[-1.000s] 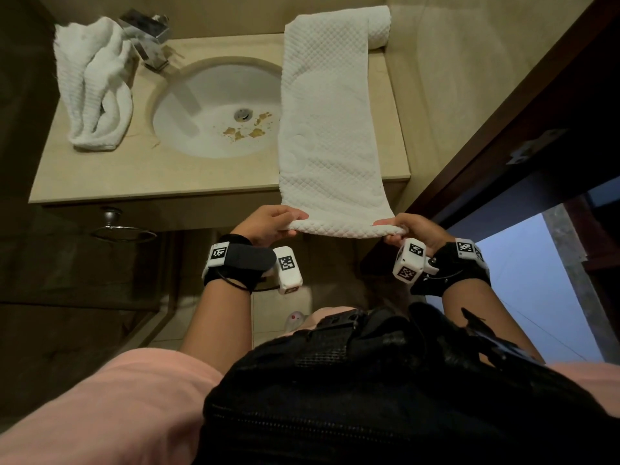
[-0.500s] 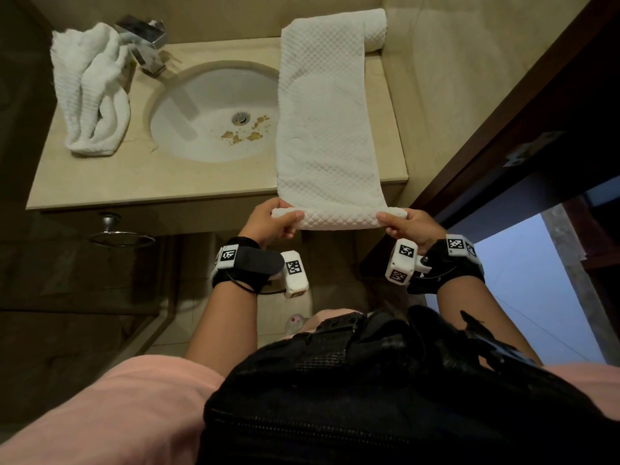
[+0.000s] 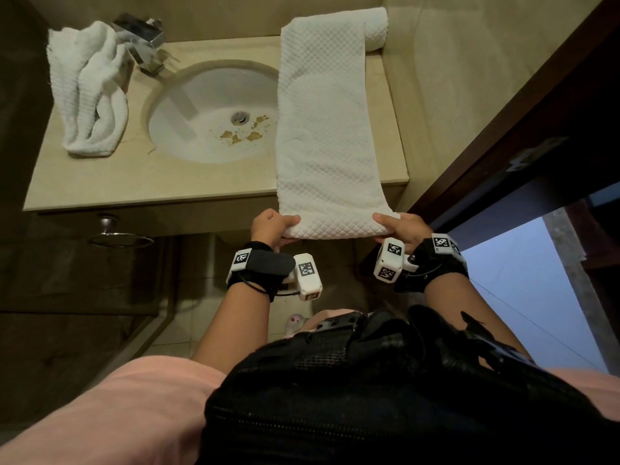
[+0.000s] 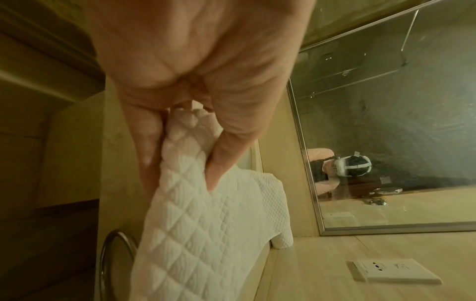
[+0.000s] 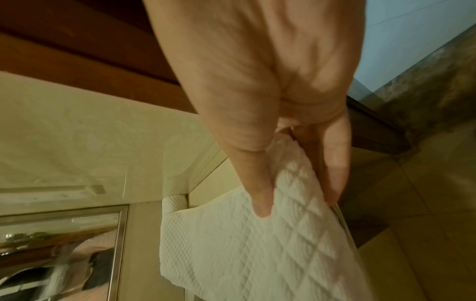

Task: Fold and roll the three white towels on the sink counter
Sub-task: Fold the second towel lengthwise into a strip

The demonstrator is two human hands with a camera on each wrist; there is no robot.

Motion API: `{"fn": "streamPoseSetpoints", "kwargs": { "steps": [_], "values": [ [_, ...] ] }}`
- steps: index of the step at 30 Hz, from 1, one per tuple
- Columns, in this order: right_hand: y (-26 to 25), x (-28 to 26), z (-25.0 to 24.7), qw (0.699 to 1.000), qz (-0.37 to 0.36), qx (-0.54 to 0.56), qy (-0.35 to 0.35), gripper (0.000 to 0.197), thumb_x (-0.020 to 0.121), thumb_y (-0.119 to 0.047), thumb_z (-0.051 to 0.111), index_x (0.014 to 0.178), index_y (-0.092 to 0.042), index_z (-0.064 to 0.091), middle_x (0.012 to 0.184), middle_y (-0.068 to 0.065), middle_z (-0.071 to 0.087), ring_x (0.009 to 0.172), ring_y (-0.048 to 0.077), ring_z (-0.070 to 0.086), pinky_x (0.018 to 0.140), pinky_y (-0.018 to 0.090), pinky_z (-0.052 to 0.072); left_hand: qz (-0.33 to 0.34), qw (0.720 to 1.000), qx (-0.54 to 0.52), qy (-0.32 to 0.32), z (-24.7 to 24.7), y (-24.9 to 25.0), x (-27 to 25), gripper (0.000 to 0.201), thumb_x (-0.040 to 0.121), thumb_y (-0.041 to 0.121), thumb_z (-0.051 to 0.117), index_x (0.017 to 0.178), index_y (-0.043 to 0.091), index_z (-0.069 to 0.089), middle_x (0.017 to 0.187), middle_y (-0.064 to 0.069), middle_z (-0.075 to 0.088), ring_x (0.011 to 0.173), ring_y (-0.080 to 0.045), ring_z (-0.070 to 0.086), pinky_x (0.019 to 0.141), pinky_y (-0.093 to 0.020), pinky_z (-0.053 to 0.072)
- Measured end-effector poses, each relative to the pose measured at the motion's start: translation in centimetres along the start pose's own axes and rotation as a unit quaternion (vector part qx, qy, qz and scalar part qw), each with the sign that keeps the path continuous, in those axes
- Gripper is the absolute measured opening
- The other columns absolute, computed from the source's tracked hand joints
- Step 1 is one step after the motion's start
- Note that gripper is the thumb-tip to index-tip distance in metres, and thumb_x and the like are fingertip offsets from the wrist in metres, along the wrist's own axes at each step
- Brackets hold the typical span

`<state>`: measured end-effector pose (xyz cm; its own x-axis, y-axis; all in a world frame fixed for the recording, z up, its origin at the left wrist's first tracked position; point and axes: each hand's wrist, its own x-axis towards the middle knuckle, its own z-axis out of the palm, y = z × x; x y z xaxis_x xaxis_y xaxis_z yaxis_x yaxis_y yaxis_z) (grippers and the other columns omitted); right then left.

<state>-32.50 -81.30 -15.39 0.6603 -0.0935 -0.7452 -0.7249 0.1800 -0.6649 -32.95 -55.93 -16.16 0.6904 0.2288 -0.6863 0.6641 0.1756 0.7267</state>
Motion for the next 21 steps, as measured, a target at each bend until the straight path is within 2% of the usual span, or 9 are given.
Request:
{"fn": "streamPoseSetpoints", "kwargs": {
  "steps": [3, 6, 9, 11, 14, 16, 18, 19, 21],
  "values": [
    [0.0, 0.3, 0.1, 0.998, -0.031, -0.037, 0.027, 0.022, 0.083, -0.006, 0.071, 0.086, -0.008, 0.049, 0.094, 0.011, 0.06, 0.078, 0.023, 0.064, 0.066, 0.039, 0.059, 0.021, 0.999, 0.009, 0.031, 0.1, -0.2, 0.4, 0.031, 0.08, 0.0, 0.071, 0.077, 0.014, 0.043, 0.102, -0.011, 0.057, 0.089, -0.028, 0.064, 0.049, -0.028, 0.055],
    [0.2, 0.7, 0.0, 0.996, -0.067, -0.054, 0.034, 0.032, 0.083, -0.004, 0.07, 0.089, -0.016, 0.041, 0.103, 0.01, 0.054, 0.084, 0.028, 0.063, 0.058, 0.038, 0.059, 0.07, 0.997, 0.021, 0.014, 0.3, -0.5, 0.6, 0.024, 0.084, 0.0, 0.065, 0.089, 0.016, 0.048, 0.114, -0.005, 0.053, 0.096, -0.026, 0.063, 0.051, -0.026, 0.055],
    [0.0, 1.1, -0.2, 0.994, -0.084, -0.072, 0.008, 0.026, 0.086, -0.005, 0.066, 0.087, -0.02, 0.045, 0.116, 0.012, 0.054, 0.092, 0.031, 0.064, 0.056, 0.035, 0.059, 0.112, 0.993, 0.045, -0.022, 0.1, -0.4, 0.4, 0.011, 0.09, 0.01, 0.062, 0.098, 0.018, 0.061, 0.116, -0.003, 0.056, 0.097, -0.019, 0.062, 0.057, -0.022, 0.055],
    [-0.4, 1.3, -0.4, 0.992, -0.087, -0.084, -0.018, 0.017, 0.089, -0.006, 0.063, 0.085, -0.017, 0.05, 0.118, 0.011, 0.055, 0.089, 0.028, 0.065, 0.055, 0.031, 0.058, 0.143, 0.986, 0.053, -0.065, -0.3, -0.1, 0.2, 0.011, 0.093, 0.011, 0.058, 0.097, 0.017, 0.067, 0.114, -0.003, 0.059, 0.096, -0.014, 0.061, 0.061, -0.019, 0.055],
    [-1.4, 1.5, -0.8, 0.992, -0.079, -0.098, -0.032, 0.012, 0.091, -0.006, 0.061, 0.081, -0.013, 0.056, 0.107, 0.012, 0.058, 0.074, 0.021, 0.065, 0.048, 0.022, 0.054, 0.156, 0.975, 0.092, -0.132, -1.2, 0.4, 0.2, 0.008, 0.089, 0.013, 0.065, 0.096, 0.014, 0.067, 0.11, 0.001, 0.062, 0.096, -0.015, 0.061, 0.068, -0.018, 0.055],
    [-2.1, 1.6, -0.7, 0.994, -0.063, -0.081, -0.034, 0.013, 0.091, -0.003, 0.059, 0.08, -0.009, 0.057, 0.095, 0.014, 0.059, 0.054, 0.016, 0.064, 0.041, 0.018, 0.049, 0.183, 0.954, 0.169, -0.166, -2.1, 0.9, 0.5, 0.023, 0.077, 0.014, 0.077, 0.096, 0.018, 0.064, 0.114, 0.0, 0.063, 0.099, -0.016, 0.062, 0.08, -0.025, 0.055],
    [-2.9, 1.6, -0.5, 0.996, -0.043, -0.07, -0.044, 0.013, 0.092, 0.0, 0.057, 0.08, -0.006, 0.056, 0.082, 0.015, 0.058, 0.041, 0.013, 0.061, 0.037, 0.018, 0.047, 0.216, 0.93, 0.246, -0.167, -2.5, 1.4, 1.0, 0.034, 0.069, 0.013, 0.083, 0.094, 0.023, 0.063, 0.117, 0.002, 0.062, 0.105, -0.016, 0.06, 0.089, -0.028, 0.05],
    [-3.3, 1.6, -0.4, 0.996, -0.034, -0.074, -0.048, 0.012, 0.092, 0.001, 0.056, 0.081, -0.005, 0.056, 0.078, 0.015, 0.058, 0.04, 0.014, 0.061, 0.037, 0.019, 0.048, 0.244, 0.915, 0.28, -0.155, -2.6, 1.6, 1.1, 0.035, 0.068, 0.014, 0.084, 0.094, 0.025, 0.064, 0.115, 0.004, 0.062, 0.107, -0.015, 0.058, 0.091, -0.024, 0.047],
    [-4.0, 2.1, -0.3, 0.993, -0.01, -0.102, -0.052, 0.007, 0.091, 0.001, 0.057, 0.084, -0.003, 0.059, 0.078, 0.016, 0.059, 0.047, 0.017, 0.063, 0.041, 0.022, 0.052, 0.299, 0.886, 0.332, -0.126, -2.3, 2.3, 1.1, 0.031, 0.07, 0.017, 0.083, 0.097, 0.024, 0.068, 0.11, 0.007, 0.062, 0.105, -0.011, 0.056, 0.085, -0.012, 0.042]
  ]
}}
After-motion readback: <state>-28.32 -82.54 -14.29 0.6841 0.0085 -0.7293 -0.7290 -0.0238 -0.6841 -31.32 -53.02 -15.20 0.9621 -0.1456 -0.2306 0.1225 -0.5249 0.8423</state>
